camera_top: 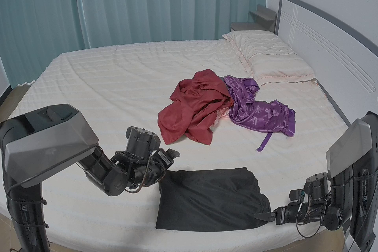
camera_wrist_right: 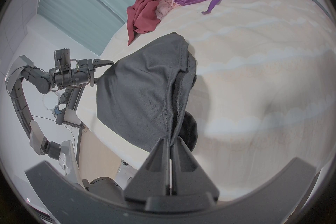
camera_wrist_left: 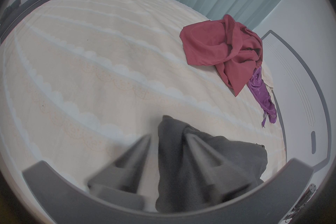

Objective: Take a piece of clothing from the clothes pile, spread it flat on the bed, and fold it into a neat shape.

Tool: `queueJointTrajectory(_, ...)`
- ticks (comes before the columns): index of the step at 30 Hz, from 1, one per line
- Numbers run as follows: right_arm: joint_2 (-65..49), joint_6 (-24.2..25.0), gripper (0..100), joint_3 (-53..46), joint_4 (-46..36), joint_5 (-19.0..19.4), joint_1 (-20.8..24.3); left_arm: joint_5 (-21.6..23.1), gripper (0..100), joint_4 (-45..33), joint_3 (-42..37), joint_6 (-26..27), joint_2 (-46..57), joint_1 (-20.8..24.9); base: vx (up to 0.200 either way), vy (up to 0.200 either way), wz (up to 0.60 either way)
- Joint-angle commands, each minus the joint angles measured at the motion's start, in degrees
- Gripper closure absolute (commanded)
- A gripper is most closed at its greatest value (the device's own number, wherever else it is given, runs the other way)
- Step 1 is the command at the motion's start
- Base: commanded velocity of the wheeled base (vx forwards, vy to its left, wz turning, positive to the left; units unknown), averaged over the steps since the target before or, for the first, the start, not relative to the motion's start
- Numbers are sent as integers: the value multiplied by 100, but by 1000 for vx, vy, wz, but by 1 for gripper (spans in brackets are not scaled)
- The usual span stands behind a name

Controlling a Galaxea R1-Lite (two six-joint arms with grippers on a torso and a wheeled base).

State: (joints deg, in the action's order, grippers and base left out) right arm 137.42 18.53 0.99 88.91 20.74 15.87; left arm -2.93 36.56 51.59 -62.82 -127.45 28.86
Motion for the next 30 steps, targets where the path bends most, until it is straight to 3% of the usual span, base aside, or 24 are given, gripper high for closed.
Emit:
queueJointTrajectory(1, -146, 45, 0, 68, 65, 9, -216, 55, 0, 0, -141, -196, 344, 402, 0, 0, 0)
queueJointTrajectory(12, -102, 54, 0, 130, 65, -17, -225, 55, 0, -26, -114, -310, 45, 709, 0, 0, 0)
queueJointTrajectory(15, -102, 63, 0, 174, 65, -43, -234, 64, 0, -140, -149, -152, -43, 762, 0, 0, 0)
queueJointTrajectory(16, -119, 63, 0, 209, 65, -43, -286, 55, 0, -413, -132, 209, -148, 771, 0, 0, 0)
queueJointTrajectory(18, -111, 63, 0, 226, 65, -43, -313, 11, 0, -650, -70, 367, -219, 762, 0, 0, 0)
queueJointTrajectory(26, -119, 63, 0, 323, 65, -52, -357, -112, 0, -1582, -61, 753, -157, 736, 0, 0, 0)
queueJointTrajectory(30, -199, 72, 0, 481, 65, -43, -409, -331, 0, -1643, -53, 859, -210, 753, 0, 0, 0)
